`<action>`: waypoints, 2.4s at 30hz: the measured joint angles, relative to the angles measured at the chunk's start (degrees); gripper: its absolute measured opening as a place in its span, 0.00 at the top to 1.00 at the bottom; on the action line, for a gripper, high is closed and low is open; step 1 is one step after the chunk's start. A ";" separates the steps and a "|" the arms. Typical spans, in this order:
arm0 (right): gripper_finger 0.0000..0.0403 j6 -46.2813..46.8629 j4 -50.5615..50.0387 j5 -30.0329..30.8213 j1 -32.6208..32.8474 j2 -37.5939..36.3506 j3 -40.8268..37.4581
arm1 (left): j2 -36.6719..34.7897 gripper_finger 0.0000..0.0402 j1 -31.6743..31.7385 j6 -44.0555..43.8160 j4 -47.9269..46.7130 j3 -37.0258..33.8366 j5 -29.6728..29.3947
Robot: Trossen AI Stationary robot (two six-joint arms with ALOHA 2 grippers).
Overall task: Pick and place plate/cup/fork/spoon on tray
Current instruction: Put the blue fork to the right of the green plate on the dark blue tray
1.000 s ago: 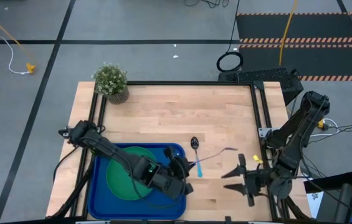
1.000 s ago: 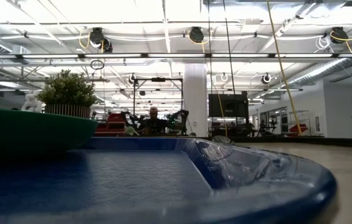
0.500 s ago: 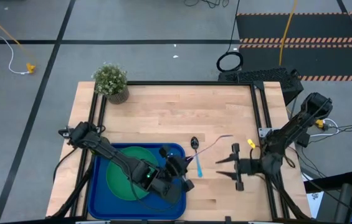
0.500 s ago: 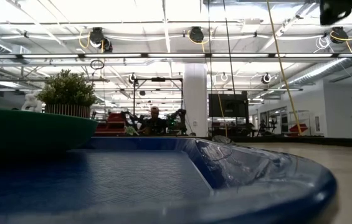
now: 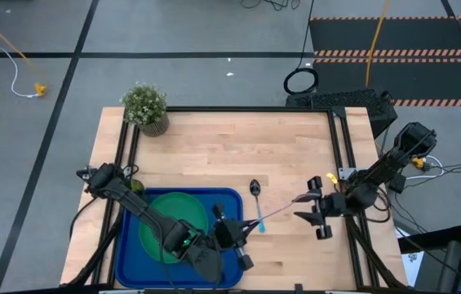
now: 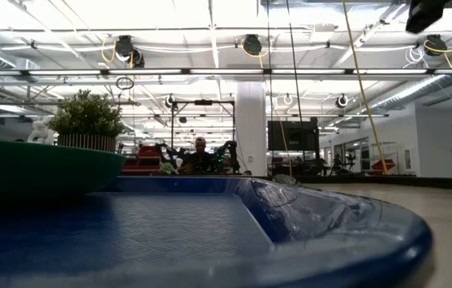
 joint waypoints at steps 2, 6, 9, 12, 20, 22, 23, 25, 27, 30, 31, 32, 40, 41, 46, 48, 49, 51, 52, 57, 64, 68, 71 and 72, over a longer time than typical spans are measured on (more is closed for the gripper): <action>0.61 -3.85 1.80 -0.02 0.67 0.00 0.77 | 0.55 0.97 0.01 1.21 2.69 -0.88 -0.05; 0.59 -10.77 3.11 -0.06 2.03 -0.06 2.73 | 1.37 0.98 0.85 6.57 15.64 -5.33 2.89; 0.56 -13.50 3.19 -0.07 2.83 -0.11 4.02 | 1.49 0.97 1.01 12.25 25.76 -8.66 3.80; 0.53 -16.13 3.73 -0.09 3.90 -0.39 5.03 | 1.47 0.97 1.31 14.11 31.63 -11.35 4.79; 0.50 -23.24 4.47 0.01 7.06 -3.63 7.00 | 1.47 0.97 1.77 16.25 39.46 -16.18 7.18; 0.50 -23.67 4.44 0.04 7.49 -4.30 7.00 | 1.47 0.96 1.89 17.08 41.97 -17.23 8.22; 0.50 -23.89 4.44 0.04 7.65 -4.51 7.00 | 1.47 0.97 1.97 17.49 42.91 -17.55 8.38; 0.50 -24.04 4.42 0.07 7.85 -4.83 7.00 | 1.47 0.98 2.07 17.94 43.62 -17.81 9.26; 0.50 -24.24 4.43 0.07 7.93 -5.10 7.00 | 1.47 0.99 2.18 18.12 43.49 -17.87 9.64; 0.51 -24.41 4.42 0.09 7.93 -5.47 7.00 | 1.47 0.97 2.43 17.93 43.53 -17.87 10.37; 0.52 -24.39 4.42 0.09 7.93 -5.62 7.00 | 1.47 0.97 2.50 17.89 43.48 -17.87 10.39; 0.54 -24.13 4.42 0.09 7.93 -5.79 7.00 | 1.47 0.96 2.58 17.88 43.37 -17.87 10.39; 0.86 -23.82 4.39 0.30 7.93 -6.43 6.98 | 1.47 0.98 3.02 17.47 41.40 -17.87 11.11; 0.91 -23.85 4.31 0.37 7.93 -6.43 6.98 | 1.45 0.97 2.97 17.26 40.86 -17.87 11.24; 0.98 -23.97 4.24 4.36 7.97 -6.43 6.96 | 1.45 0.87 2.94 17.18 37.79 -17.87 9.77; 0.99 -24.18 4.06 7.31 8.06 -6.43 6.96 | 1.45 0.82 2.80 16.51 35.96 -17.87 9.63; 0.99 -24.52 3.98 8.45 8.25 -6.43 6.96 | 1.45 0.79 2.67 16.12 34.99 -17.87 9.58; 0.99 -25.06 4.02 11.28 8.75 -6.43 7.18 | 1.39 0.74 2.15 15.98 34.03 -17.87 9.32; 1.00 -25.37 3.95 13.23 9.14 -6.43 7.70 | 1.04 0.71 1.78 16.17 33.27 -17.87 9.09; 1.00 -28.74 0.49 25.43 10.92 -6.43 10.59 | -1.21 0.59 0.35 16.16 30.40 -17.87 5.97; 1.00 -24.97 -13.53 37.86 10.27 -6.34 14.77 | -2.47 0.51 -0.16 16.45 31.97 -17.82 0.65; 1.00 -16.32 -19.80 38.02 8.36 -6.23 15.07 | -1.79 0.50 1.79 15.67 33.49 -17.71 1.23; 1.00 -10.99 -23.51 38.01 6.82 -5.47 15.07 | -0.87 0.50 2.89 15.78 32.99 -17.71 1.61; 1.00 -9.75 -24.23 38.00 6.49 -5.24 15.07 | -0.58 0.50 3.25 15.88 32.97 -17.56 1.52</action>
